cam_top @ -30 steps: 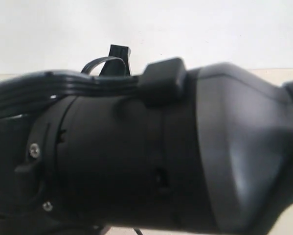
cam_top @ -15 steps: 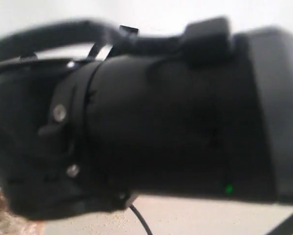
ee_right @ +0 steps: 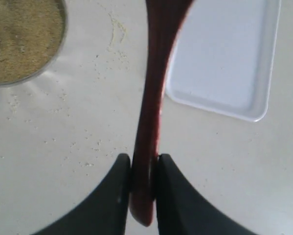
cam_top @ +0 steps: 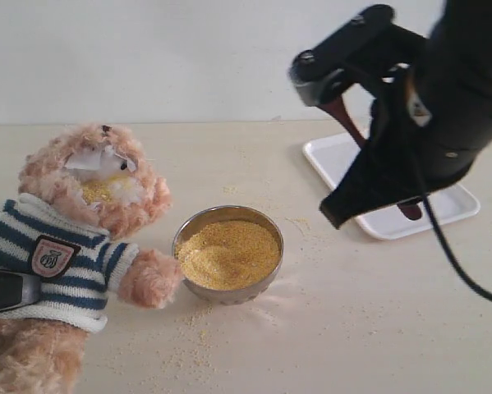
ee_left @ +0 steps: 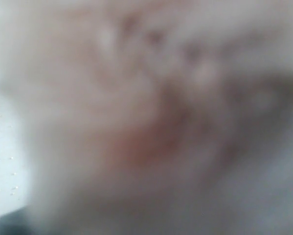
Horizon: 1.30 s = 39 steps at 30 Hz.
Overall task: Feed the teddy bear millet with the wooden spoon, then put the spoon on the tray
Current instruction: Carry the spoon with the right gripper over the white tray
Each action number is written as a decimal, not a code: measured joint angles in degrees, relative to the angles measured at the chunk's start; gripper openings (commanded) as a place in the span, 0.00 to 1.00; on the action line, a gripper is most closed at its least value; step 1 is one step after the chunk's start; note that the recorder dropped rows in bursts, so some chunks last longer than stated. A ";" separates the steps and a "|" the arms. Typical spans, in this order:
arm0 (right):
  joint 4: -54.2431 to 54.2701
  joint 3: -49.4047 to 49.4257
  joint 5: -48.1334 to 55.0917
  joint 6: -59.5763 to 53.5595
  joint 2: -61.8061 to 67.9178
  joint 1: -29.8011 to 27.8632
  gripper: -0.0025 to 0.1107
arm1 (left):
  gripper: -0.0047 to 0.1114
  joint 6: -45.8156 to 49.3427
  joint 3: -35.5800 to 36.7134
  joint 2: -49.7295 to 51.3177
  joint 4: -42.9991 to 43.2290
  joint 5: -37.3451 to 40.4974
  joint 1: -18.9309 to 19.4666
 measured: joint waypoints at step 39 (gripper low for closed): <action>21.23 -25.29 -17.67 -21.76 46.39 -32.19 0.03 | 0.08 0.00 0.00 0.00 0.00 0.00 0.00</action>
